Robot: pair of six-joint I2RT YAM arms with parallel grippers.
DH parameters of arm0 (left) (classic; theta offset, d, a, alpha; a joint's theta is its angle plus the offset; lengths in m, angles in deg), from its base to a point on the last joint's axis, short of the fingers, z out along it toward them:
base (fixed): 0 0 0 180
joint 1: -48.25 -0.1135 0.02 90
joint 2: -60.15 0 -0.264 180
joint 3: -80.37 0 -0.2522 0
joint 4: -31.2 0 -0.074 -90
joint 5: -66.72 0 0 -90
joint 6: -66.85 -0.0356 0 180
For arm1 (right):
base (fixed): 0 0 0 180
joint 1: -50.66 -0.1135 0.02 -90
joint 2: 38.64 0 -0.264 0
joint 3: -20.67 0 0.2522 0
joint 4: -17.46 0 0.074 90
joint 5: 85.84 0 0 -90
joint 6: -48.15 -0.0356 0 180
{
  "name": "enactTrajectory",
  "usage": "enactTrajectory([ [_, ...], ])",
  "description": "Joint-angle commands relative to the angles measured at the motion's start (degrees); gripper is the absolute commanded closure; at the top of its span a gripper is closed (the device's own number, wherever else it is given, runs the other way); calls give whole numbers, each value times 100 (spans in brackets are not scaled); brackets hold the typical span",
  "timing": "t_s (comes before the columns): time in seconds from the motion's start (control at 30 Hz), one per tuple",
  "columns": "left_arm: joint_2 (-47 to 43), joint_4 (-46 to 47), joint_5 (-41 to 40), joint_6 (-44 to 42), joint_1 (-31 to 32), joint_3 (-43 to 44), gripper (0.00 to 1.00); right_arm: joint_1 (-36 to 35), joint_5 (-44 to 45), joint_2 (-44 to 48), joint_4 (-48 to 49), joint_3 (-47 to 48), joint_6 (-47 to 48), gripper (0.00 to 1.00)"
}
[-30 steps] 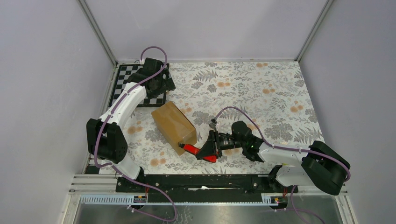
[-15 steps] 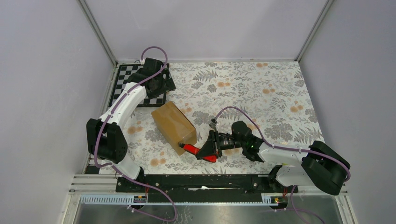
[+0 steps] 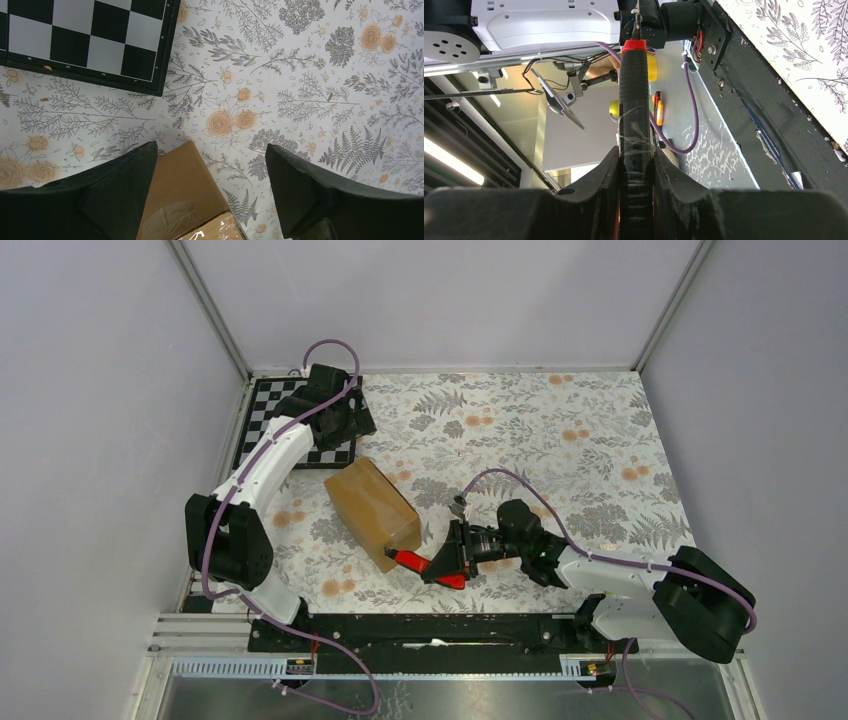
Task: Unpack the express box
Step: Cut the express box at the center of the board.
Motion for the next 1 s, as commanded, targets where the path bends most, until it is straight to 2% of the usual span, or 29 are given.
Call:
enactTrajectory([
  [0.0, -108, 260, 61, -91, -41, 18, 13, -26, 69, 309, 68, 256, 206, 100],
  [0.97, -280, 346, 352, -157, -33, -113, 14, -29, 62, -128, 190, 422, 242, 100],
])
